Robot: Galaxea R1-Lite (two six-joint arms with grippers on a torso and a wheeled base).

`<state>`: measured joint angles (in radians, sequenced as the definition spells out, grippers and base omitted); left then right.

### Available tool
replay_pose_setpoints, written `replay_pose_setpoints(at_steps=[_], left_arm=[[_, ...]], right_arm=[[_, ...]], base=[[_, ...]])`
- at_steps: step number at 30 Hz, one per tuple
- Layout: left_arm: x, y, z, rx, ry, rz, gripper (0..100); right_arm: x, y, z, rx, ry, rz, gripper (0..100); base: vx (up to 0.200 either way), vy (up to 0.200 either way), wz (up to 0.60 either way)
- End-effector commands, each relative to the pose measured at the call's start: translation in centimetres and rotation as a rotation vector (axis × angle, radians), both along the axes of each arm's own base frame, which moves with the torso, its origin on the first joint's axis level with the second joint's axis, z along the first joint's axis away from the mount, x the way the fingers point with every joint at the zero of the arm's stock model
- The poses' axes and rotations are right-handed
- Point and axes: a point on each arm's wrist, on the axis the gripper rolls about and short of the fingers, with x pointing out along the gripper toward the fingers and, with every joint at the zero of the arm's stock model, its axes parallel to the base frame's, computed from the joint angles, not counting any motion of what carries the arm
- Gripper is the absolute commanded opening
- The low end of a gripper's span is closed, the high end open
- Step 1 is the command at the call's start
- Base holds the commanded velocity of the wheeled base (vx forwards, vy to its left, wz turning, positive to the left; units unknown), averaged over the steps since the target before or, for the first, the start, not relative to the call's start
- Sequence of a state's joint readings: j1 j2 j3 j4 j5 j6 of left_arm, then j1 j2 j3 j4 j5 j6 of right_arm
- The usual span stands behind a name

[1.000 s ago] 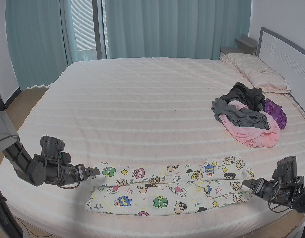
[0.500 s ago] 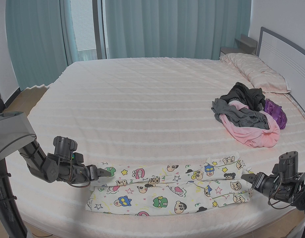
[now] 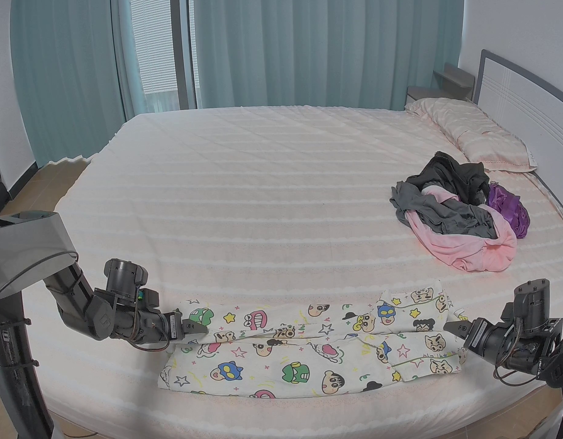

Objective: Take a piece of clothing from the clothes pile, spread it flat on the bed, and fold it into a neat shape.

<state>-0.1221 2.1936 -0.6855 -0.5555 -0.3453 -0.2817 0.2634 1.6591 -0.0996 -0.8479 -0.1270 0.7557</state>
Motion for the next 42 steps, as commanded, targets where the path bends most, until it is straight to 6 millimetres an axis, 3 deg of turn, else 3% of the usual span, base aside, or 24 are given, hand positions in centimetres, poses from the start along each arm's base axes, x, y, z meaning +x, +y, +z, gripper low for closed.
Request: replay_pose_setpoints(at_steps=[1, 3, 4, 11, 23, 29, 35, 42], left_arm=[[-0.1, -0.7, -0.1, -0.004, 0.006, -0.019, 100], [-0.1, -0.9, -0.3, -0.003, 0.012, -0.027, 100], [-0.1, -1.0, -0.3, -0.003, 0.012, -0.029, 0], [-0.5, -1.1, -0.1, -0.002, 0.019, -0.034, 0], [-1.5, -0.2, 4.1, -0.006, -0.036, -0.011, 0], [-1.8, 1.7, 5.9, 0.016, -0.076, 0.021, 0], [-1.7, 3.6, 5.8, 0.028, -0.064, 0.068, 0], [-1.4, 3.6, 5.4, 0.027, -0.055, 0.068, 0]], right_arm=[[0.0, 0.0, -0.1, 0.004, 0.007, 0.004, 100], [0.0, 0.0, -0.1, 0.008, 0.008, 0.007, 100], [0.0, 0.0, -0.1, 0.008, 0.008, 0.008, 100], [0.2, -0.4, -0.3, 0.019, 0.022, -0.005, 100], [0.3, -1.0, -0.1, 0.027, 0.013, -0.033, 100], [0.3, -1.4, -0.2, 0.038, 0.015, -0.045, 100], [0.4, -1.4, -0.3, 0.039, 0.023, -0.043, 100], [0.4, -1.4, -0.4, 0.038, 0.027, -0.043, 100]], base=[[0.0, 0.0, 0.0], [0.0, 0.0, 0.0], [0.0, 0.0, 0.0], [0.0, 0.0, 0.0], [0.0, 0.0, 0.0], [0.0, 0.0, 0.0], [0.0, 0.0, 0.0], [0.0, 0.0, 0.0]])
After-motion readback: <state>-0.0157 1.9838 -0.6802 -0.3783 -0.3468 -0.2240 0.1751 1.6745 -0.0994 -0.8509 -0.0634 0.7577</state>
